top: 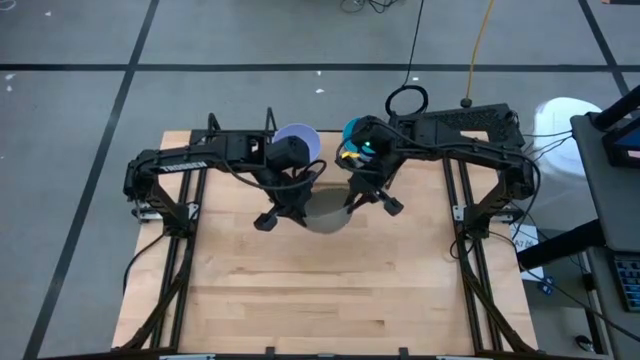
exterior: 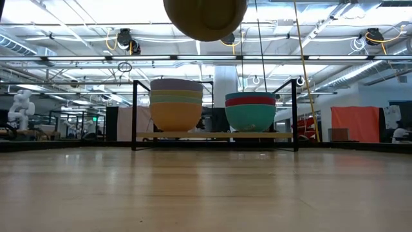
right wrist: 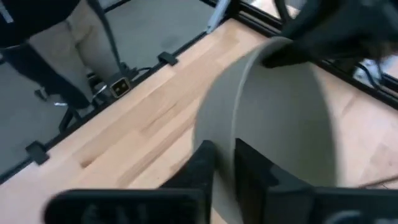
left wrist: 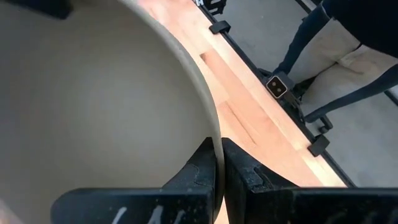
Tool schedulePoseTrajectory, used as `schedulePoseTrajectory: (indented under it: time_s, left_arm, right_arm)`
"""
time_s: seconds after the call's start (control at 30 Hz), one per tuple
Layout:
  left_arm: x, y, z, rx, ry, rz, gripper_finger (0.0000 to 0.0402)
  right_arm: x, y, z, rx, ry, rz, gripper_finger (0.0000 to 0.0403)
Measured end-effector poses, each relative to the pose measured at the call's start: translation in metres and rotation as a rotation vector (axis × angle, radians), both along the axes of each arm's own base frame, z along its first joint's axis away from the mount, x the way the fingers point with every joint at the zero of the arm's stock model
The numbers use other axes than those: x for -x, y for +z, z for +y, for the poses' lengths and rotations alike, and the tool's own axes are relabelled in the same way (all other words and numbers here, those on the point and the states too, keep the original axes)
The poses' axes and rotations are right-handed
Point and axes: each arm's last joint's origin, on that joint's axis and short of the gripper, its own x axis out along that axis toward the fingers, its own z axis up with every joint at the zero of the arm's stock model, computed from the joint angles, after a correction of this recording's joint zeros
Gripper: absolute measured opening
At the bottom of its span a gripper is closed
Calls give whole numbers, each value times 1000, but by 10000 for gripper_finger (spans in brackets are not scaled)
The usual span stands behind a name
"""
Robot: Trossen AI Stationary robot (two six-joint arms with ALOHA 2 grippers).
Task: Place and stack bowls onto a shelf
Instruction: Stack the gray bowl on top of the blue bowl on the shelf
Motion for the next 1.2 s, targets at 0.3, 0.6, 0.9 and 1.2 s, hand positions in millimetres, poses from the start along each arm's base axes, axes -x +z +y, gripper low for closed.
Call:
schedulePoseTrajectory:
  time_s: [0.3,0.6,0.9,1.2]
  left_arm:
    - [-3,3,3,-71,39,-47,44]
    - [-8,6,8,-215,106,-120,85]
    - [-8,10,12,-385,175,-162,87]
    - [-8,10,16,-511,243,-149,88]
  right_arm:
    - [5,-5,1,37,31,40,3]
    - [9,-8,0,50,11,108,0]
    - [11,-10,-1,86,-18,142,1]
    - [12,-11,-6,162,-94,169,1]
